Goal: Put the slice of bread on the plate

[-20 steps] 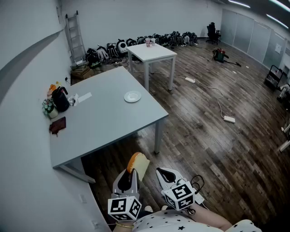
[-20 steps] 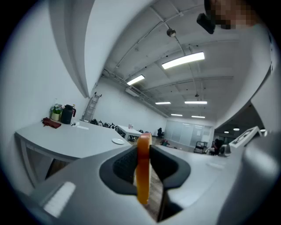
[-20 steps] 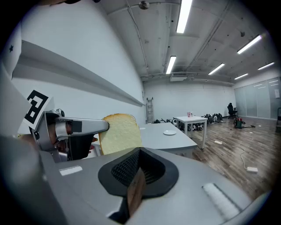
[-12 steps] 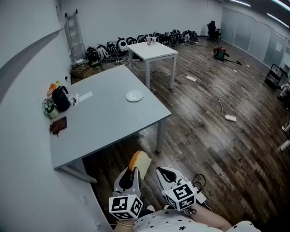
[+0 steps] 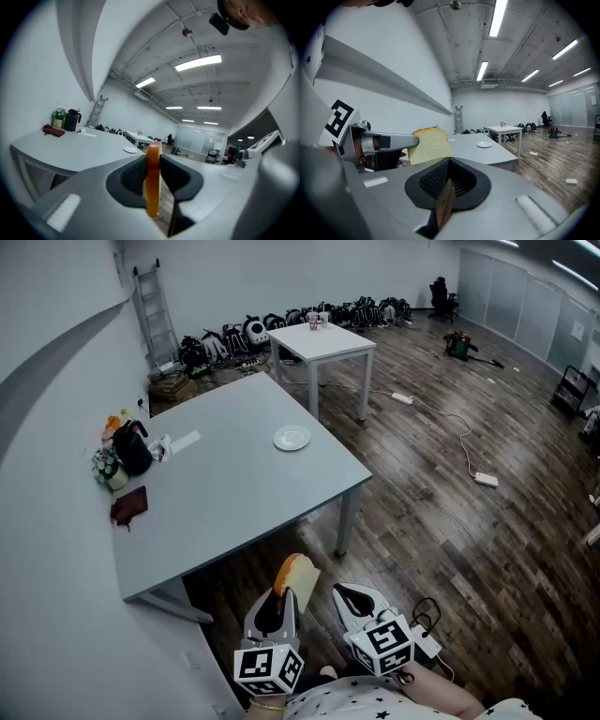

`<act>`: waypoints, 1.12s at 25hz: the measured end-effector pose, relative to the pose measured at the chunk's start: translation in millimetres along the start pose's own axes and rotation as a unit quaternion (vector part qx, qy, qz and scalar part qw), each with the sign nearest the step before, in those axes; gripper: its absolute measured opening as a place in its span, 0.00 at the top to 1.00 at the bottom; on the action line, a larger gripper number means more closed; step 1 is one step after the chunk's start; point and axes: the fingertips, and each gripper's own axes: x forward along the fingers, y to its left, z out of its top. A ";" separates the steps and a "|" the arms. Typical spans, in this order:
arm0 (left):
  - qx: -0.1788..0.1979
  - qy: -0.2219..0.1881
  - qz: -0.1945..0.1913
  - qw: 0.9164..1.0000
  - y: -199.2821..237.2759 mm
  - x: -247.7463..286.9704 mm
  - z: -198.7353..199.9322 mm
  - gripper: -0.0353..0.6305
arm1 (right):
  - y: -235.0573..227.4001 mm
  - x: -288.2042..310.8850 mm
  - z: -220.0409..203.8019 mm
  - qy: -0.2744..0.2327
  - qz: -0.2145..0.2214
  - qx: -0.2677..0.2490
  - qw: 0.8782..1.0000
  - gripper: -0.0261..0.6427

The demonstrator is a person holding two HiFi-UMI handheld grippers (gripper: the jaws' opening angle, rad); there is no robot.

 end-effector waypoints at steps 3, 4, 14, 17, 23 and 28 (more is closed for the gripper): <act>-0.005 0.003 0.001 1.000 10.2 6.4 1.5 0.81 | -1.4 8.7 -0.3 0.006 -0.005 0.004 1.000 0.96; -0.007 0.004 0.001 1.000 12.4 8.5 1.7 0.81 | -2.0 11.1 -0.3 0.008 -0.005 0.005 1.000 0.96; -0.006 -0.003 0.005 1.000 23.4 71.8 8.6 0.81 | -41.5 59.5 12.6 0.006 0.003 -0.003 1.000 0.96; -0.003 -0.009 0.011 1.000 26.7 107.7 16.6 0.81 | -72.2 84.5 26.4 0.002 0.006 -0.011 1.000 0.96; -0.003 -0.017 0.025 1.000 27.8 178.1 37.0 0.81 | -129.8 130.9 53.2 0.002 0.018 -0.020 1.000 0.96; -0.001 -0.022 0.037 0.999 28.7 231.2 46.8 0.81 | -167.3 167.5 68.1 0.003 0.037 -0.029 0.999 0.96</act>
